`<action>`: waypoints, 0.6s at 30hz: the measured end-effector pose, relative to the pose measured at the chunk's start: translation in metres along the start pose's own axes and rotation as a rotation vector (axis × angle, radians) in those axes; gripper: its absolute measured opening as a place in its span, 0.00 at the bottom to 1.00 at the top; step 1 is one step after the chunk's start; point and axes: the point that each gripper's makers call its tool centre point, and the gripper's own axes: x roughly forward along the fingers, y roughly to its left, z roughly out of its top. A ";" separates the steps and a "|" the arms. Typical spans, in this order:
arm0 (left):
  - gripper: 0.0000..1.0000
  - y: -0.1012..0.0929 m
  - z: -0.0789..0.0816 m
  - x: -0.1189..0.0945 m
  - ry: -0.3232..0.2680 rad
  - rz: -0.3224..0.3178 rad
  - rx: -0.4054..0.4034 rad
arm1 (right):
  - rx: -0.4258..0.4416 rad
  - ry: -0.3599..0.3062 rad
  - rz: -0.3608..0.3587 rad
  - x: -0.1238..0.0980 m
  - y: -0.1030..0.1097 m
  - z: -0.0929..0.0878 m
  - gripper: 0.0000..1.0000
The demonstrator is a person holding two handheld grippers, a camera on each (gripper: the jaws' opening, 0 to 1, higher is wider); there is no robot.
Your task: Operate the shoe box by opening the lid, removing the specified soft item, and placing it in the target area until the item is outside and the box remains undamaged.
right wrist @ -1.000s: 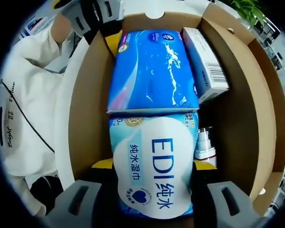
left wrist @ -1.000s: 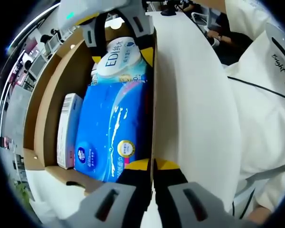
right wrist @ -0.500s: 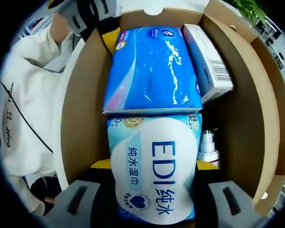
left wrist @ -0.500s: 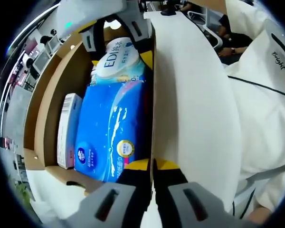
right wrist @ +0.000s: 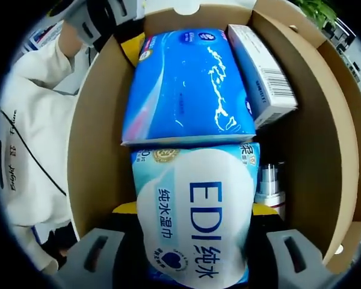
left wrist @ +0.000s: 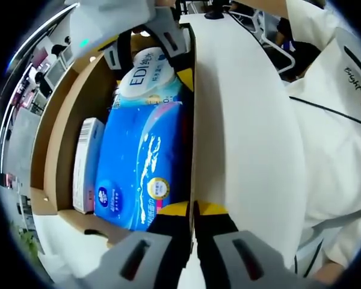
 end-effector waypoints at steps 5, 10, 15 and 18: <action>0.02 0.000 0.000 0.000 -0.007 0.003 0.004 | -0.001 0.004 0.003 0.000 -0.004 -0.001 0.69; 0.02 0.000 0.001 0.000 -0.007 0.004 0.004 | -0.001 0.002 0.008 -0.002 -0.009 -0.001 0.68; 0.02 0.001 0.001 0.000 -0.007 0.005 0.001 | -0.027 -0.017 0.052 -0.004 -0.013 -0.001 0.68; 0.02 0.001 0.001 0.000 -0.007 0.008 0.002 | -0.030 0.007 0.027 -0.003 -0.013 -0.002 0.68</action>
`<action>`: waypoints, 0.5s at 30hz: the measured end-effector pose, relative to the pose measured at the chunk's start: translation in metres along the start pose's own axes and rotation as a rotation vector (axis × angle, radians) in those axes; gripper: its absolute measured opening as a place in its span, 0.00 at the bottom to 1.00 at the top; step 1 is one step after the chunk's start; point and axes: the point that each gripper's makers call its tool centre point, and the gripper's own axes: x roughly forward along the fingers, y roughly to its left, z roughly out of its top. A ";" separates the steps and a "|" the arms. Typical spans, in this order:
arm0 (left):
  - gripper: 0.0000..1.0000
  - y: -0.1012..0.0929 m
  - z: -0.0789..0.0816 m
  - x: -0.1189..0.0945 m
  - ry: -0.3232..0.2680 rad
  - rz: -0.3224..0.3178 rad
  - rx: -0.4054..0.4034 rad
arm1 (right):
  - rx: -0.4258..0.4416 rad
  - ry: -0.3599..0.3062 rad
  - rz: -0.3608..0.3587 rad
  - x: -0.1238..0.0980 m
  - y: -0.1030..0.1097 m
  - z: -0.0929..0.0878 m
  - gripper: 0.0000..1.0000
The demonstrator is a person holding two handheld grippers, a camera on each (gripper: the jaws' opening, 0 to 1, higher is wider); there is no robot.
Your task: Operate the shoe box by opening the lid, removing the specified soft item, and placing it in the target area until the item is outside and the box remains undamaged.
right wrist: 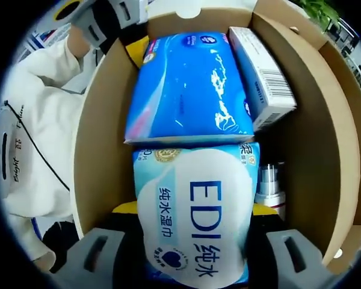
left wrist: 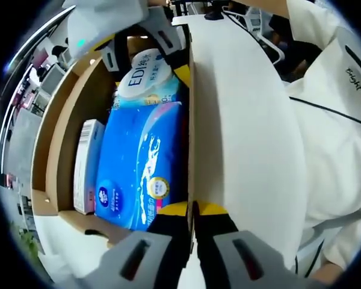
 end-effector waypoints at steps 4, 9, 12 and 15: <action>0.02 0.000 0.000 0.000 0.005 -0.005 -0.008 | -0.035 -0.074 0.010 -0.004 0.002 0.004 0.68; 0.02 0.000 0.001 0.001 0.003 -0.008 -0.010 | -0.022 -0.061 0.030 -0.003 0.002 0.003 0.69; 0.02 0.000 0.001 0.001 0.006 -0.009 -0.012 | -0.043 0.010 -0.008 0.002 0.002 0.000 0.69; 0.02 -0.001 0.001 0.001 0.004 -0.004 -0.011 | -0.049 0.057 -0.033 0.005 0.002 0.000 0.69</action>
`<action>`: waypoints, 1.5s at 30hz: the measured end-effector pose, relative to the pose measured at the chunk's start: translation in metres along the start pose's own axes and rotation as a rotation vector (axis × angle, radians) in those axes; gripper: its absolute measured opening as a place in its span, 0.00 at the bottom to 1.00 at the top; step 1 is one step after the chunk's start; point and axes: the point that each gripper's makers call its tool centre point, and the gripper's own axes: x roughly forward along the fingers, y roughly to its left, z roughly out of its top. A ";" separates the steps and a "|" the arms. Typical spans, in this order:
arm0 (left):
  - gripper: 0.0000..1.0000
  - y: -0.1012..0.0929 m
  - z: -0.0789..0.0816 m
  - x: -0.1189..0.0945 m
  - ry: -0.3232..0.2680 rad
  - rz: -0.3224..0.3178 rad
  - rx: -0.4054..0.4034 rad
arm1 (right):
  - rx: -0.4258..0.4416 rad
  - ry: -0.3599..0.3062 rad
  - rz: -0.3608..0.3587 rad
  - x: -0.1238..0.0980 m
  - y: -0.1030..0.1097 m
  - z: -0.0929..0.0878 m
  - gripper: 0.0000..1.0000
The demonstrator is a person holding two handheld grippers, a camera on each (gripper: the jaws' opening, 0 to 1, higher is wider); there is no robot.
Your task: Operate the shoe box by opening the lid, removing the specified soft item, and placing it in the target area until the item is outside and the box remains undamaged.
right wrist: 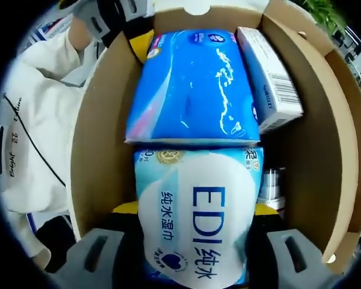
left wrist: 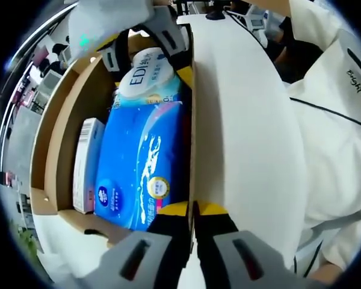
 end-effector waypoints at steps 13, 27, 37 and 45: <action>0.02 0.000 0.000 0.000 0.000 -0.002 0.001 | 0.004 0.018 -0.028 -0.001 0.004 0.002 0.69; 0.01 0.001 0.000 -0.001 -0.001 -0.013 0.003 | 0.027 -0.045 0.014 -0.011 0.002 0.001 0.65; 0.02 0.001 0.000 -0.001 -0.004 -0.001 0.013 | 0.020 0.036 -0.032 -0.002 0.002 -0.002 0.68; 0.02 0.001 0.000 -0.001 -0.004 -0.004 0.010 | 0.021 0.027 -0.032 -0.001 -0.006 -0.002 0.68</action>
